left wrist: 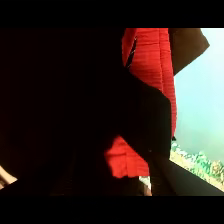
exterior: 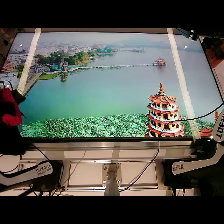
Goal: Fold the clothes and pants, and hang the long-sleeved shirts on hangers.
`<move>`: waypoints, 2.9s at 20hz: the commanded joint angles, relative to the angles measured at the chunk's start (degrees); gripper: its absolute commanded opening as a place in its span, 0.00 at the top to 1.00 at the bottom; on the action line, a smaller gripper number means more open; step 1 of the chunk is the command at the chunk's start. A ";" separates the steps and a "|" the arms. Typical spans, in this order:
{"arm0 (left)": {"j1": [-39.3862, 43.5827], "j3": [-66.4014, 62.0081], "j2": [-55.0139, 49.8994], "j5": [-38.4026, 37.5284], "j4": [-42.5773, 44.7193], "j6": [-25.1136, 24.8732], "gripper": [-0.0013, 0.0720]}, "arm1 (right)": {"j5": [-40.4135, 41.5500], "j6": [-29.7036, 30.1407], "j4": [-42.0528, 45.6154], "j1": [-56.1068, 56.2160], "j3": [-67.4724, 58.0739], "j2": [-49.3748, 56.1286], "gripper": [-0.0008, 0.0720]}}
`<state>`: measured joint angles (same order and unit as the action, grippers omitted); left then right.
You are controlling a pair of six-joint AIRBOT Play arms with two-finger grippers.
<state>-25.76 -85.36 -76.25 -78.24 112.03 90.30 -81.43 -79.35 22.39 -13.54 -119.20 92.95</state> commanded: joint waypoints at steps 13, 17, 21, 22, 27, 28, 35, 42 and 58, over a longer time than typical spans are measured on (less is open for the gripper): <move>-3.06 0.15 -14.86 13.11 2.16 6.40 0.35 | 0.00 -0.02 -0.02 0.02 -0.07 -0.02 0.96; -3.56 0.15 -15.19 13.27 2.19 6.99 0.83 | 0.00 -0.02 -0.02 0.02 -0.07 -0.02 0.96; -3.58 0.15 -14.82 13.11 1.73 8.50 0.97 | 0.00 -0.02 -0.02 0.02 -0.07 -0.02 0.96; -3.30 0.13 -14.19 13.14 1.40 10.21 0.98 | 0.00 -0.02 -0.02 0.02 -0.07 -0.02 0.96; -3.15 0.13 -7.23 19.82 -17.64 13.84 0.98 | 0.02 -0.04 -0.04 0.02 -0.07 -0.02 0.96; -3.15 0.13 -5.53 21.97 -23.45 13.18 0.98 | 0.02 -0.02 -0.04 0.02 -0.07 -0.02 0.96; 0.22 0.13 5.27 28.98 -87.78 -10.91 0.98 | 1.05 -0.04 -0.04 0.02 -0.07 -0.02 0.96; 26.08 0.13 11.02 30.42 -97.37 -19.23 0.98 | 2.99 -0.09 4.68 -2.86 -0.07 -1.42 0.97; 70.69 -8.48 -4.96 58.34 -92.32 -30.75 0.98 | -7.28 -5.53 26.47 -26.25 1.51 -3.72 0.97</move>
<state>42.33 -89.93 -77.67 -21.76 19.59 61.41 -86.24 -84.55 44.36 -37.50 -118.61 89.27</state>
